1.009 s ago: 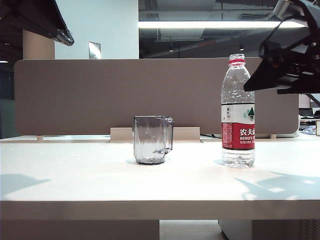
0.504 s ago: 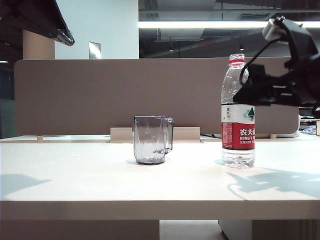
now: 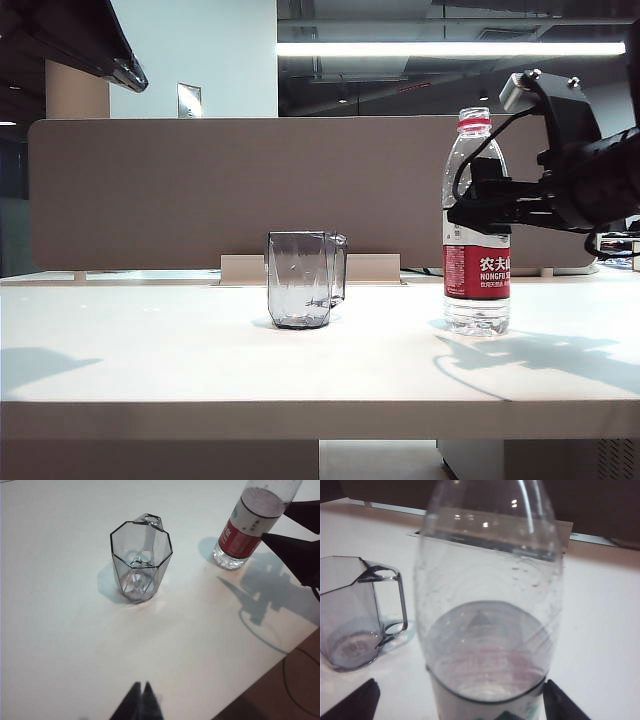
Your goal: Pick up the mineral water bottle on the table and pour a little water into the mug.
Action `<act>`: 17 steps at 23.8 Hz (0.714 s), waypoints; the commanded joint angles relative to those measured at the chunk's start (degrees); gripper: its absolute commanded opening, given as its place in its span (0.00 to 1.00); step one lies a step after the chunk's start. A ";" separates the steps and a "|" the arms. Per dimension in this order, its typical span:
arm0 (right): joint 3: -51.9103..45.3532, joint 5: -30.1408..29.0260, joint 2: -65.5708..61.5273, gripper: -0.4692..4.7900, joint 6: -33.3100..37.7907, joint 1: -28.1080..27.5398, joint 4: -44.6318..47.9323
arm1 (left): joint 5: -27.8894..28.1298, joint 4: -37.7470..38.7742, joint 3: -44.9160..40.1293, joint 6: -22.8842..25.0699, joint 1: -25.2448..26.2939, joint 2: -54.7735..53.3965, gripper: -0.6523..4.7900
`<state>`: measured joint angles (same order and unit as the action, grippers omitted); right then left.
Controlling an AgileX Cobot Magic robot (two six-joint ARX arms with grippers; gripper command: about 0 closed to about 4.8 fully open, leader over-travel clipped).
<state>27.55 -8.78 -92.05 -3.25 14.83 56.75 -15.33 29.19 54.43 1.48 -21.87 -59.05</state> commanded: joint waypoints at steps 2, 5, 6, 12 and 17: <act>2.67 0.42 -2.49 1.00 0.17 0.09 1.86 | 0.11 -0.81 0.09 -0.17 -0.02 0.20 0.11; 4.63 1.36 -5.84 1.00 0.17 0.09 1.90 | 0.11 -1.36 0.09 -0.11 -0.02 0.20 0.11; 4.98 1.36 -7.02 1.00 0.17 0.09 2.23 | 0.11 -1.51 0.09 -0.11 -0.02 0.20 0.11; 7.08 1.40 -11.56 1.00 0.20 0.09 5.27 | 0.11 -1.86 0.09 0.07 -0.02 0.20 0.11; 10.38 1.44 -14.25 1.00 0.17 0.09 5.27 | 0.13 -2.29 0.09 0.15 -0.02 0.20 0.11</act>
<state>37.28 -7.49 -106.28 -3.25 14.85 60.69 -15.33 28.05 54.43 1.50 -21.87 -59.00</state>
